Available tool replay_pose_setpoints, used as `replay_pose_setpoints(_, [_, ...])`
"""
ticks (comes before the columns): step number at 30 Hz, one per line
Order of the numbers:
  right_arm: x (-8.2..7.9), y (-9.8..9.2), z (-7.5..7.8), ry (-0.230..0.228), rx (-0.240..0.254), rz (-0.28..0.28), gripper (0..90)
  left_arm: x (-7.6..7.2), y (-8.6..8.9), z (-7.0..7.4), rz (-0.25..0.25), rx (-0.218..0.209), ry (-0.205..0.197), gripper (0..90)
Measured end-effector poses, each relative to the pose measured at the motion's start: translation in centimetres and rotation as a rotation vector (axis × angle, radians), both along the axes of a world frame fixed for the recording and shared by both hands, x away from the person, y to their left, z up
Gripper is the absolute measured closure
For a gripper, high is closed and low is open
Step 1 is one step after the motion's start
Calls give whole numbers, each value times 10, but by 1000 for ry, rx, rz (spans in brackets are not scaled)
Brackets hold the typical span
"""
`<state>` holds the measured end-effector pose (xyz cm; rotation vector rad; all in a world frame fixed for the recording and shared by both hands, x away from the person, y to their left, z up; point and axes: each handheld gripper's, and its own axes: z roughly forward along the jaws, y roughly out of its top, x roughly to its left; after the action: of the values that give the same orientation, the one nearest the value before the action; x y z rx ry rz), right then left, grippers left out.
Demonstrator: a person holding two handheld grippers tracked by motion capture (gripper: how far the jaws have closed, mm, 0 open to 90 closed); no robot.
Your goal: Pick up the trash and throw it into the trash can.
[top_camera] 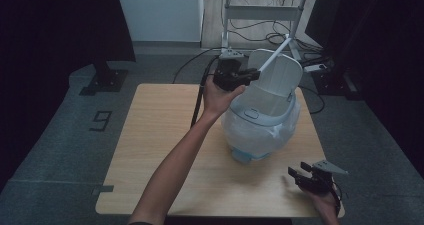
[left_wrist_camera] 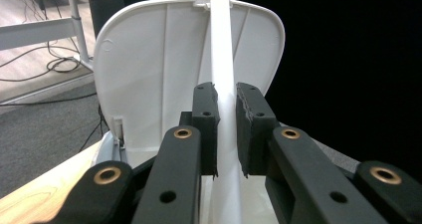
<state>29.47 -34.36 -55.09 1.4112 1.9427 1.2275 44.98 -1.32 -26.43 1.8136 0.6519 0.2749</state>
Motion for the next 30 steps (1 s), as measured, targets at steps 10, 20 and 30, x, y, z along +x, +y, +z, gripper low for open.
replay_pose_setpoints(10, [0,0,0,-1,-3,5,354,5,-11,1,-3,1,-2,800])
replay_pose_setpoints(20, [0,0,0,0,1,5,354,11,-23,-3,5,8,-8,798])
replay_pose_setpoints(30, [-1,-1,0,2,5,4,354,8,-25,-6,13,44,-49,406])
